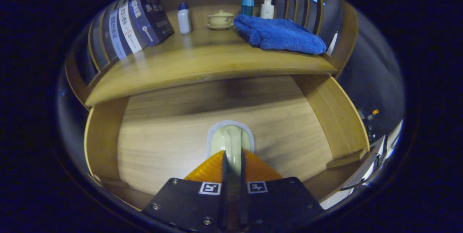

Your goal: Pull open the drawer, take out the items inside it, and place them on the countertop above the cabinet.

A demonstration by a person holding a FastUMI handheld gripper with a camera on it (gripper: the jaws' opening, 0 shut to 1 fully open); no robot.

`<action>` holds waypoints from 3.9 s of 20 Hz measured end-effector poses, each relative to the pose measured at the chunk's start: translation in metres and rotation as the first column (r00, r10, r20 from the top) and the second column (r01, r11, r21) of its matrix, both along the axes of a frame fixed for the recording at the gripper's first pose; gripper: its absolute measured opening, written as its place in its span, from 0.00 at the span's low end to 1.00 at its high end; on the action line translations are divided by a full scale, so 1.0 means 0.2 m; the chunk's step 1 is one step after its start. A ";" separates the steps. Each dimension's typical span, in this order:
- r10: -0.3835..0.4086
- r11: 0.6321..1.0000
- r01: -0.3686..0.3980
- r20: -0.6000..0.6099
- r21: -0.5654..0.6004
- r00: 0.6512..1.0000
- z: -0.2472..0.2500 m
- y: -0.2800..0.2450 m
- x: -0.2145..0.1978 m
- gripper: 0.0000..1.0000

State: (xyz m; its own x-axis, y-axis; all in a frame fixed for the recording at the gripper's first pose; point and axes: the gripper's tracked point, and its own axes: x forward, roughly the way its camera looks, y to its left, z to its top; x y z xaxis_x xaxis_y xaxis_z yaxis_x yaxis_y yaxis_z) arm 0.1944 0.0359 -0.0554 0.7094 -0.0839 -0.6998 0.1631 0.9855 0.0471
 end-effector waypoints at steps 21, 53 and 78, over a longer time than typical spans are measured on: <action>0.065 0.997 -0.053 0.302 -0.047 0.951 0.76 0.13 0.47 0.12; 0.035 0.999 -0.029 0.418 -0.021 0.908 0.94 0.10 0.61 0.99; 0.121 0.984 -0.018 0.581 -0.180 0.805 0.59 0.03 -0.68 0.99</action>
State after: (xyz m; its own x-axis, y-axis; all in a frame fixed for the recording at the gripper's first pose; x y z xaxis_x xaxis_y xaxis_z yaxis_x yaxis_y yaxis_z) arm 0.0580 0.0427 0.0628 0.9876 -0.0908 -0.1282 0.0857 0.9953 -0.0449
